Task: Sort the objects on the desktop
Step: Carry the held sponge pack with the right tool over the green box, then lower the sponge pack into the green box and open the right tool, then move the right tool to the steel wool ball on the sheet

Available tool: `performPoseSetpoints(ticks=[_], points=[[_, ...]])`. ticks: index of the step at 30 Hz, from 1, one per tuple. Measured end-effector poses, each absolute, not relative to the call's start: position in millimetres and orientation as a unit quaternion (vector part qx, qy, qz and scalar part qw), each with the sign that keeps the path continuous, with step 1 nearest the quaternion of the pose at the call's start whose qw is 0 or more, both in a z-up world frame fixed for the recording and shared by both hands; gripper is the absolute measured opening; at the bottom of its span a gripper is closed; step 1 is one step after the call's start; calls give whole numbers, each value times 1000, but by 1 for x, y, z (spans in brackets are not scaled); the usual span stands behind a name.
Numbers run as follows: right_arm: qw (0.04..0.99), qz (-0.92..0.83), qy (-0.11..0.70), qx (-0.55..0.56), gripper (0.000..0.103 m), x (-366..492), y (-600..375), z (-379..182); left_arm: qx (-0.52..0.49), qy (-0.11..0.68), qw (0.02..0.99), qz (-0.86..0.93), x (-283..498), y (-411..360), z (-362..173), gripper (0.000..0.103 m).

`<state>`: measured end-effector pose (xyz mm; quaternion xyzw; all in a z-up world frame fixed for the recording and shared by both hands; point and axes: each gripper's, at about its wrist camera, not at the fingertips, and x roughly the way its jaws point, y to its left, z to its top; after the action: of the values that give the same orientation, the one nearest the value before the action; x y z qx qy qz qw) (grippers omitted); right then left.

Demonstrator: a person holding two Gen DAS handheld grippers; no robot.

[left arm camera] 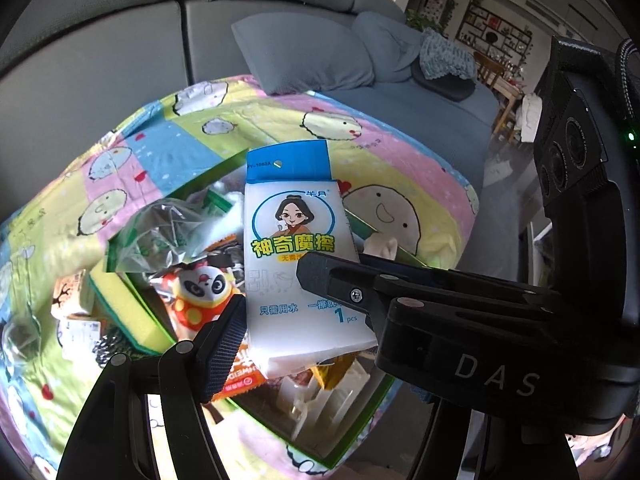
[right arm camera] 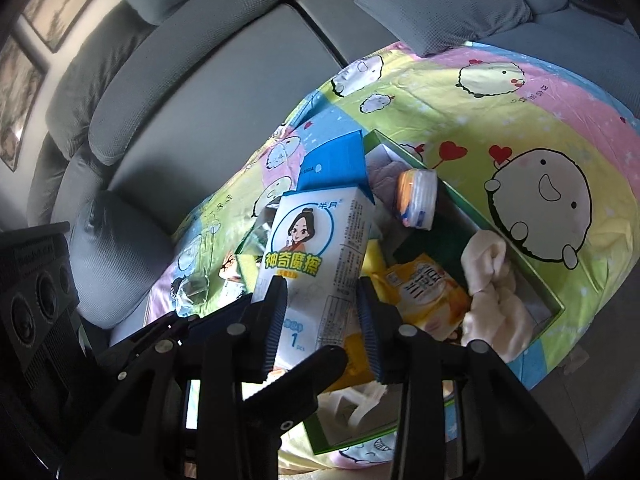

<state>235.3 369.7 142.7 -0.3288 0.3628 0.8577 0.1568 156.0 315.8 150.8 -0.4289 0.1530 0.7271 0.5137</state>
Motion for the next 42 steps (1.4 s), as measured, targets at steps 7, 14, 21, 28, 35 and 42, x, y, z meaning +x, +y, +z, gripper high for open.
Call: performPoseSetpoints(ticks=[7, 14, 21, 28, 35, 42], points=[[165, 846, 377, -338, 37, 231, 384, 133, -450, 137, 516, 716, 145, 327, 139, 70], [172, 841, 388, -335, 40, 230, 396, 134, -463, 90, 525, 709, 130, 322, 138, 78], [182, 843, 383, -330, 55, 229, 397, 142, -469, 11, 533, 704, 110, 296, 136, 81], [195, 844, 373, -333, 56, 229, 389, 152, -444, -42, 501, 742, 92, 240, 157, 81], [169, 855, 370, -320, 66, 222, 358, 171, -429, -94, 432, 788, 63, 161, 157, 81], [93, 865, 361, -336, 70, 182, 307, 179, -410, -159, 366, 820, 39, 81, 152, 94]])
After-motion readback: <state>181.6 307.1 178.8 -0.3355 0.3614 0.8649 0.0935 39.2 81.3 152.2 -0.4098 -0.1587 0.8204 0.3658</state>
